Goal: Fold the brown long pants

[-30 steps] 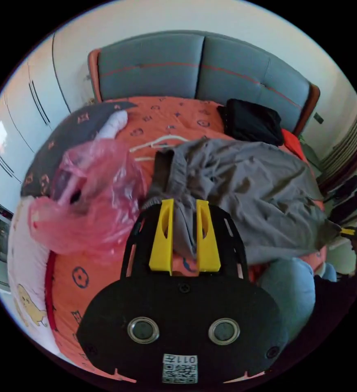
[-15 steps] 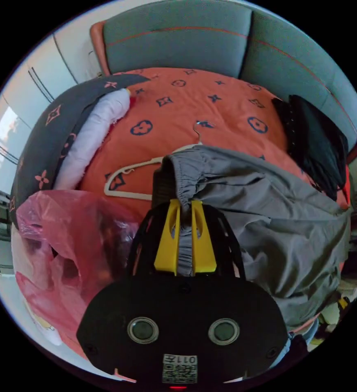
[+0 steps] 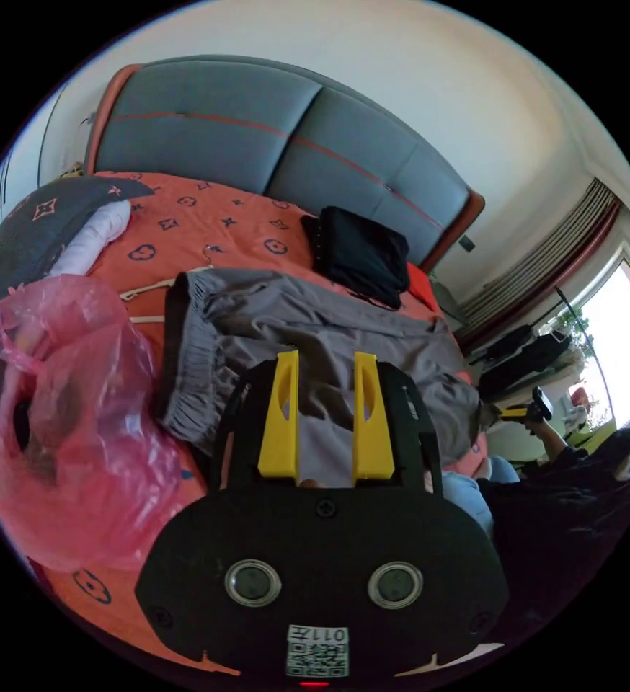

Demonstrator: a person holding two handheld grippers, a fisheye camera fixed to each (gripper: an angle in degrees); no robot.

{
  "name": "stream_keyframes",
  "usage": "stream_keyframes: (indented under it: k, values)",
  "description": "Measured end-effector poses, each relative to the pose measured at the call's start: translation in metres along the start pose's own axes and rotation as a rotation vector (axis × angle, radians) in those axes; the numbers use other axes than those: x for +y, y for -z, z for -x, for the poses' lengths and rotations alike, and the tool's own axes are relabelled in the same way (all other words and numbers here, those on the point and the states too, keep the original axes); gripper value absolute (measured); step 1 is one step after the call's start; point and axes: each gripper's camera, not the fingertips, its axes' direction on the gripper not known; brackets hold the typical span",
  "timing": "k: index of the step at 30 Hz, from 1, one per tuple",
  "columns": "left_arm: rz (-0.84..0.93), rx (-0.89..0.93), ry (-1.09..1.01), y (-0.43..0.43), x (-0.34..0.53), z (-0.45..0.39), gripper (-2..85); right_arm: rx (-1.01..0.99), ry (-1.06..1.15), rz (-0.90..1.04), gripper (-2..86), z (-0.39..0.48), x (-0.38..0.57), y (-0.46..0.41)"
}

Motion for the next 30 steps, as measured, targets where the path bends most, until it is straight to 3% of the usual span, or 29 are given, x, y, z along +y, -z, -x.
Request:
stream_keyframes:
  k: [4,9,14,18,22,28,30]
  values:
    - [-0.053,0.096,-0.031,-0.017,0.002,-0.046,10.2,0.097,-0.136,0.014,4.0,-0.031,0.013,-0.008]
    - [-0.150,0.067,0.031,-0.072,-0.036,-0.096,9.3,0.270,-0.279,-0.059,7.1,-0.085,0.010,0.026]
    - [-0.245,0.112,0.239,-0.152,-0.075,-0.110,7.7,0.324,-0.116,-0.333,5.3,-0.115,-0.067,0.075]
    - [-0.003,-0.115,0.158,-0.212,-0.113,-0.110,5.7,0.293,0.034,-0.430,2.1,-0.140,-0.180,0.073]
    - [0.143,-0.335,0.020,-0.237,-0.152,-0.103,4.5,0.221,0.076,-0.373,1.1,-0.174,-0.292,0.044]
    - [0.367,-0.371,-0.016,-0.288,-0.208,-0.076,4.1,0.013,0.027,-0.210,0.6,-0.231,-0.393,-0.004]
    - [0.342,-0.372,0.028,-0.297,-0.222,-0.068,4.1,0.014,-0.034,-0.204,0.5,-0.250,-0.410,-0.014]
